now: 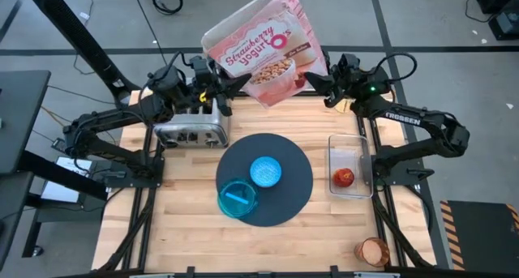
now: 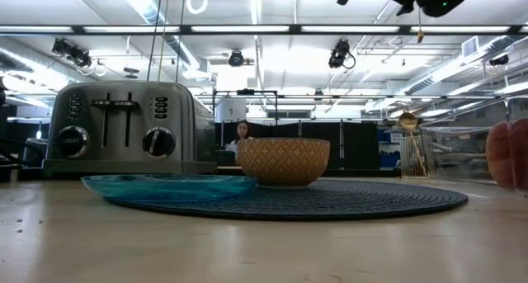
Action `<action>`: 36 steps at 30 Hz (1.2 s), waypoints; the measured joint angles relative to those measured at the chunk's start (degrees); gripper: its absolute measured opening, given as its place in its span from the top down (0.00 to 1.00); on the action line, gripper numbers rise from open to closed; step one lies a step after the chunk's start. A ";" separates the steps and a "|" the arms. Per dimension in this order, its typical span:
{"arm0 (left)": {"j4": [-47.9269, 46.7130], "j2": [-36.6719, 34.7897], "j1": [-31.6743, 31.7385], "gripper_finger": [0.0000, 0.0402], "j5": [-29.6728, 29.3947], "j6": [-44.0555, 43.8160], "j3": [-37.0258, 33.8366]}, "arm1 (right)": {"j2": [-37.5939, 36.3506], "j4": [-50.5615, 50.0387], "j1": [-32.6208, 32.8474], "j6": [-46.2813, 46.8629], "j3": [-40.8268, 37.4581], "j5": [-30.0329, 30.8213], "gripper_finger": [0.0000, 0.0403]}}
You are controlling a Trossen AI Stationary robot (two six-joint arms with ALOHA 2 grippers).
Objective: Arrange a breakfast setting
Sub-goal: Pour the cereals from the pink cereal box into the blue bowl
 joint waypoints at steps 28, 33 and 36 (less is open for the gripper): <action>-14.56 2.31 -3.10 0.55 -9.61 -1.63 -0.07 | -11.79 -17.31 -5.01 -5.47 0.00 -5.74 0.50; -14.91 1.69 -3.34 0.64 -8.56 1.06 -0.07 | -12.16 -17.28 -5.55 -5.77 0.00 -5.39 0.51; -14.08 1.02 -3.80 0.75 -7.00 3.66 -0.02 | -12.16 -17.24 -5.83 -5.86 0.00 -5.10 0.51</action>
